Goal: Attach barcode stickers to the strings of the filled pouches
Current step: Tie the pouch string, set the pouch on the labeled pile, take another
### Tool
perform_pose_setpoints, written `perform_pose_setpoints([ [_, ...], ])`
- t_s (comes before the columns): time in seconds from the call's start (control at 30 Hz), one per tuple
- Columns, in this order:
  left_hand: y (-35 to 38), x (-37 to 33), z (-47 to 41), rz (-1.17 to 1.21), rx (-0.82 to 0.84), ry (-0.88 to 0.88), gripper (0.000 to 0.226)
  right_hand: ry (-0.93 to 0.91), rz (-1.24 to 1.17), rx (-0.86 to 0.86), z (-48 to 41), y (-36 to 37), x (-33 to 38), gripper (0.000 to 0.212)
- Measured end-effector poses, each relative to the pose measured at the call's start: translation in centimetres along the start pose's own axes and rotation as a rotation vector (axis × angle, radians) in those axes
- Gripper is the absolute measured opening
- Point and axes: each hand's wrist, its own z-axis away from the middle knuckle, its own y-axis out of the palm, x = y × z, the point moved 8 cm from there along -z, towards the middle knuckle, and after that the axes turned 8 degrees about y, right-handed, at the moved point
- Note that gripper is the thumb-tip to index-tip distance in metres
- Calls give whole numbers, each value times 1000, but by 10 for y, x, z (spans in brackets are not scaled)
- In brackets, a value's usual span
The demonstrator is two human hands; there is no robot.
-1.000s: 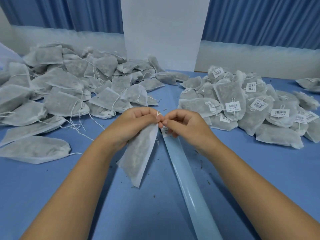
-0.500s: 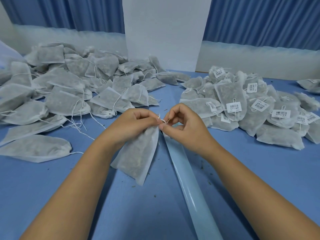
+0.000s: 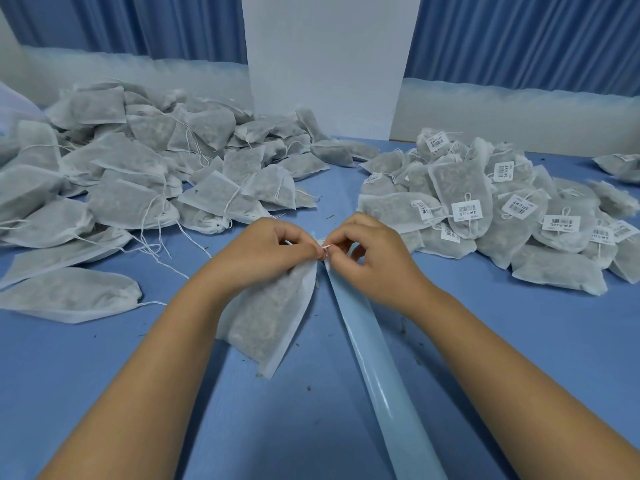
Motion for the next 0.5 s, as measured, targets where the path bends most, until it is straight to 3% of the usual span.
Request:
perform_pose_setpoints([
  [0.17, 0, 1, 0, 31, -34, -18, 16, 135, -130, 18, -2, 0, -8, 23],
  [0.5, -7, -8, -1, 99, -109, 99, 5, 321, -374, 104, -3, -1, -15, 14],
])
